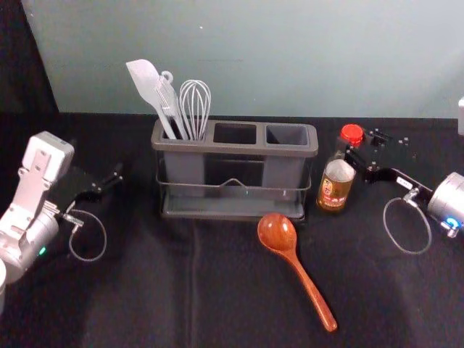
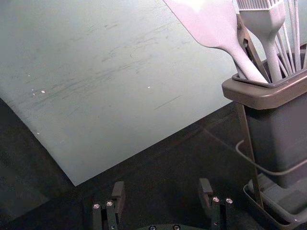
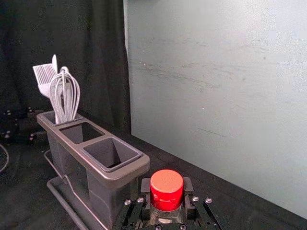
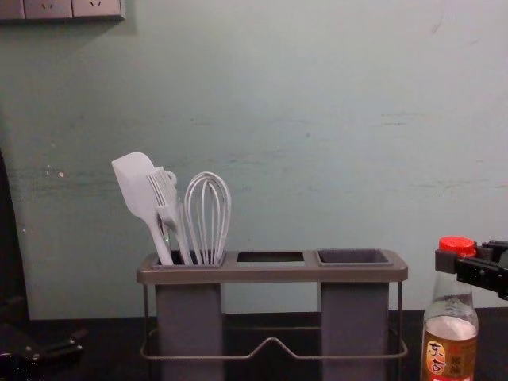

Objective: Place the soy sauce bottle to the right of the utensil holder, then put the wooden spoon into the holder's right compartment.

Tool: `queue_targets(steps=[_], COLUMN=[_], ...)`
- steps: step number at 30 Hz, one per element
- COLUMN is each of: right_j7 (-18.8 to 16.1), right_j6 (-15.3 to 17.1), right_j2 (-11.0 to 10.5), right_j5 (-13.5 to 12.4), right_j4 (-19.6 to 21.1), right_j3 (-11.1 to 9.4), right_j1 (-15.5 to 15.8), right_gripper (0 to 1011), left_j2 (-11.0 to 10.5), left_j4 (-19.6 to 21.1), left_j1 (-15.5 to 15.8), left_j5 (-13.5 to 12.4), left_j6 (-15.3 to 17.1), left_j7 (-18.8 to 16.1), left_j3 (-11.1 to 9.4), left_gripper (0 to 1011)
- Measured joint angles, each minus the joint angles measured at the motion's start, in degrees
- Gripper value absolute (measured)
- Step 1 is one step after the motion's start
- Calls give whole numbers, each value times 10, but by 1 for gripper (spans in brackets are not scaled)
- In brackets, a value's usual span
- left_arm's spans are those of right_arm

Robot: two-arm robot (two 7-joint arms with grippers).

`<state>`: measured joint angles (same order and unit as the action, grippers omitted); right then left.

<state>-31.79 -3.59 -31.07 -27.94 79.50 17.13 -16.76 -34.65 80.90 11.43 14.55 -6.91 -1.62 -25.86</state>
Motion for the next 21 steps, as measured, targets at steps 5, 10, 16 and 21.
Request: queue_targets(steps=[5, 10, 16, 21], right_j7=[0, 0, 0, 0], right_j6=[0, 0, 0, 0], right_j2=[0, 0, -1, -1], right_j5=[0, 0, -1, -1], right_j4=[0, 1, 1, 2], right_j3=[0, 0, -1, -1], right_j1=[0, 0, 0, 1], right_gripper=[381, 490, 691, 818], left_j2=[0, 0, 0, 0], left_j4=[0, 0, 0, 0], left_j1=[0, 0, 0, 0], left_j5=[0, 0, 0, 0], left_j6=[0, 0, 0, 0], left_j7=[0, 0, 0, 0], left_j3=[0, 0, 0, 0], left_gripper=[1005, 1005, 1005, 1005])
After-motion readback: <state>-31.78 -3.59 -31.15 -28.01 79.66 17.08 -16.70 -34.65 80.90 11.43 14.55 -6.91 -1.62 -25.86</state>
